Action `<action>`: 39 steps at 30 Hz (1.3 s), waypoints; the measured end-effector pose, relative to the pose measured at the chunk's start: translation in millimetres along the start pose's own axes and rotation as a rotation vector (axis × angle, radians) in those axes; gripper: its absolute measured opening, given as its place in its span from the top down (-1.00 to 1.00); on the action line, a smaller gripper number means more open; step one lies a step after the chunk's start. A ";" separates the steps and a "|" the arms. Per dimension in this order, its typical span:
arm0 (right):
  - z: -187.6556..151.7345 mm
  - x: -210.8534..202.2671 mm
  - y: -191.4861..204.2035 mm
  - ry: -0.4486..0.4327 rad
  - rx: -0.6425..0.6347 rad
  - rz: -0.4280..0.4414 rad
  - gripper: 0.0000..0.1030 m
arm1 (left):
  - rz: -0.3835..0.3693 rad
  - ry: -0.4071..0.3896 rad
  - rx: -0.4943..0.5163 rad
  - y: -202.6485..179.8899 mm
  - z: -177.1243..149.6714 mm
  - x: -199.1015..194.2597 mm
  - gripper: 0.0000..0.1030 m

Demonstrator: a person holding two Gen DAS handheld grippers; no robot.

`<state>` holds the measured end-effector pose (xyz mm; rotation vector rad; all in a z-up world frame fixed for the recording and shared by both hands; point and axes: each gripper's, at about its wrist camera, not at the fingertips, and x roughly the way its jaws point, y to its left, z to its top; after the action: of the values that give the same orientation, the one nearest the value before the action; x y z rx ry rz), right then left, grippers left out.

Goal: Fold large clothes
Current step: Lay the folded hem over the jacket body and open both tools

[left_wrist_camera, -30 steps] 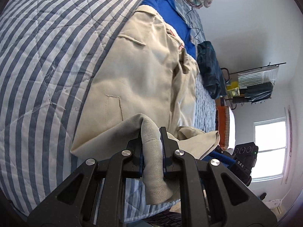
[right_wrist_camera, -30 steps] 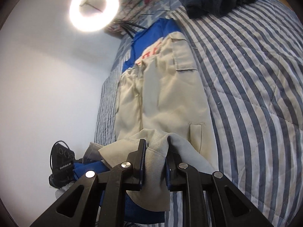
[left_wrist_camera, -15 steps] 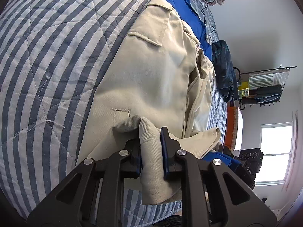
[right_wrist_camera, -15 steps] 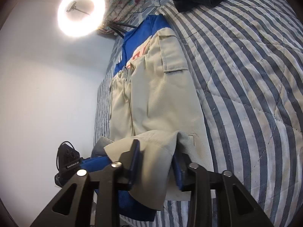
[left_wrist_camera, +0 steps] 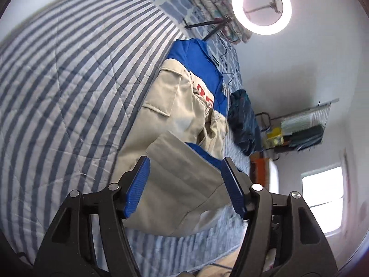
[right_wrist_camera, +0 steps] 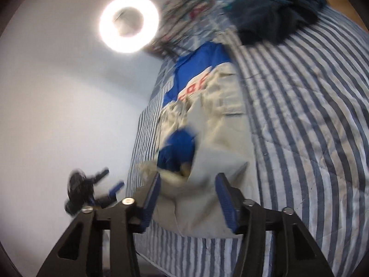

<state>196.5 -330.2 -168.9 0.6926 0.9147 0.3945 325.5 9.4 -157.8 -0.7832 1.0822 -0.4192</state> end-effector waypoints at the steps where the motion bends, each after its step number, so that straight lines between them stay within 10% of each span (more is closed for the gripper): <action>1: -4.7 5.2 8.3 0.026 -0.049 -0.013 0.20 | 0.034 0.006 0.059 -4.7 -3.8 2.4 -0.26; 4: -16.0 26.9 28.9 0.095 -0.178 -0.094 0.21 | 0.111 0.047 0.143 -3.9 -10.4 19.2 -0.25; 9: -6.5 37.1 25.2 0.058 -0.175 -0.230 0.19 | 0.113 0.109 -0.003 40.6 -8.4 41.0 -0.25; 12: 2.1 31.4 14.0 0.021 -0.174 -0.317 -0.21 | 0.120 0.128 -0.026 53.1 -7.6 49.1 -0.25; 18: 7.6 29.5 -15.1 0.032 -0.135 -0.391 -0.28 | 0.126 0.150 0.032 46.6 -7.8 65.2 -0.11; 39: 37.2 62.9 -30.4 0.052 -0.107 -0.220 -0.16 | 0.218 0.134 0.287 4.3 -6.2 112.7 -0.11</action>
<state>263.3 -329.3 -211.2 0.4800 1.0005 0.2645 368.1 -63.7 -232.7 -0.3826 1.1874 -0.4336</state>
